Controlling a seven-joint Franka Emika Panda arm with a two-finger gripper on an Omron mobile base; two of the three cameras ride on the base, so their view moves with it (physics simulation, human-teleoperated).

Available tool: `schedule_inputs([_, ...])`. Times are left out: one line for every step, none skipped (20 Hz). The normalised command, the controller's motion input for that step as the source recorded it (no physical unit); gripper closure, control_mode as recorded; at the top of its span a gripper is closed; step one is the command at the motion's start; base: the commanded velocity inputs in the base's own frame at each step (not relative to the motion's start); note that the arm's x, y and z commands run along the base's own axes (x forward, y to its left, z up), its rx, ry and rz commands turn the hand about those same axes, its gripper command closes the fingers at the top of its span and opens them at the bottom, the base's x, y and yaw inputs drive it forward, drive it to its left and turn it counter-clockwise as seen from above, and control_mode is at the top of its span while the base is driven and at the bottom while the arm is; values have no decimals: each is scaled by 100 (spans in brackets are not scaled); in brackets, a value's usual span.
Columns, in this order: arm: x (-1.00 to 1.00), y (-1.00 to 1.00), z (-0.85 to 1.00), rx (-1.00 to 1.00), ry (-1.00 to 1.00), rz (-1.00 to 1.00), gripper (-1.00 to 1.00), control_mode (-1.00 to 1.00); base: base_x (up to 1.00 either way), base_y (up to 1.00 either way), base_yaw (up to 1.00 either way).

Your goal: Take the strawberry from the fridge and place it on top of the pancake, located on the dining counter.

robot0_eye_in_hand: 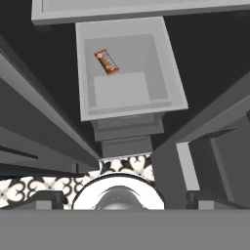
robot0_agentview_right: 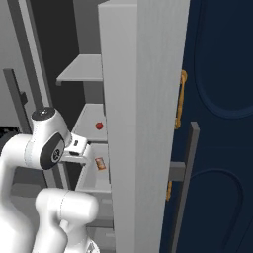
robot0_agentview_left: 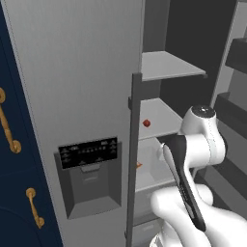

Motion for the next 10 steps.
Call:
schedule_inputs([0, 0, 0, 0, 0, 0, -100, 100, 0, -1, 0])
schedule_inputs([0, 0, 0, 0, 0, 0, -100, 100, 0, 0, 0])
schedule_inputs([0, 0, 0, 0, 0, 0, -100, 100, 0, 0, 0])
schedule_inputs([0, 0, 0, 0, 0, 0, -100, 100, 0, 0, 0])
schedule_inputs([0, 0, 0, 0, 0, 0, -100, 100, 0, 0, 0])
schedule_inputs([0, 0, 0, 0, 0, 0, -100, 100, 1, 0, 0])
schedule_inputs([0, 0, 0, 0, 0, 0, -100, 100, 1, 0, 0])
schedule_inputs([0, 0, 0, 0, 0, 0, -100, 100, 11, 0, 0])
schedule_inputs([16, 0, 0, 0, -44, 0, -100, -100, 0, 0, 0])
schedule_inputs([14, 0, 3, 1, -59, 1, -100, -100, 0, 0, 0])
